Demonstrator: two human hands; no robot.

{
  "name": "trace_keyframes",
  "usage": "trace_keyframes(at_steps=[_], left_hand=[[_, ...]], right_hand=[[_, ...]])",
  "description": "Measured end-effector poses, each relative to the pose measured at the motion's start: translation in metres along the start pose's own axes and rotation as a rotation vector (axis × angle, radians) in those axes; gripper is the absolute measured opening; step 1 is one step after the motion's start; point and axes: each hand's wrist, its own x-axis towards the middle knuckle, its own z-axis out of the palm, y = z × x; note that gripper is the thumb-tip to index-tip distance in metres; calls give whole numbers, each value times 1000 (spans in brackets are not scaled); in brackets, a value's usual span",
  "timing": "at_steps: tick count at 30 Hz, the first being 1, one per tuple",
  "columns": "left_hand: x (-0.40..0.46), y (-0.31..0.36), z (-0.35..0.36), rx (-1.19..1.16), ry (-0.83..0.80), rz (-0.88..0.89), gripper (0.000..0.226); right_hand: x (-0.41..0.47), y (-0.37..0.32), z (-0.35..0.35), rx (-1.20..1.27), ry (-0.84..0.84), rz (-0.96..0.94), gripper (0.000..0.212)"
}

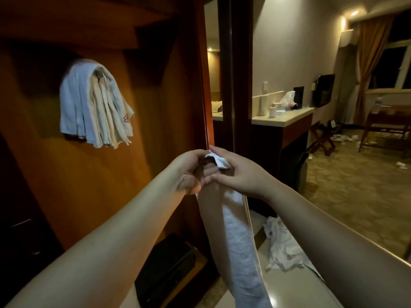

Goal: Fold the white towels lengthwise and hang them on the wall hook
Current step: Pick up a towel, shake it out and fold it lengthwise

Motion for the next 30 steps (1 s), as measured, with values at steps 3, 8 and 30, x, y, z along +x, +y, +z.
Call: trace_keyframes(at_steps=[3,8,30], left_hand=[[-3,-1,-6,4,-80,-1,22],[-8,-1,-10,136,-75,91,30],[4,10,-16,930,-312,690,38]], right_hand=[[1,3,4,39,90,-12,65],[2,6,7,124,201,3,47],[9,15,-35,766,344,145,30]])
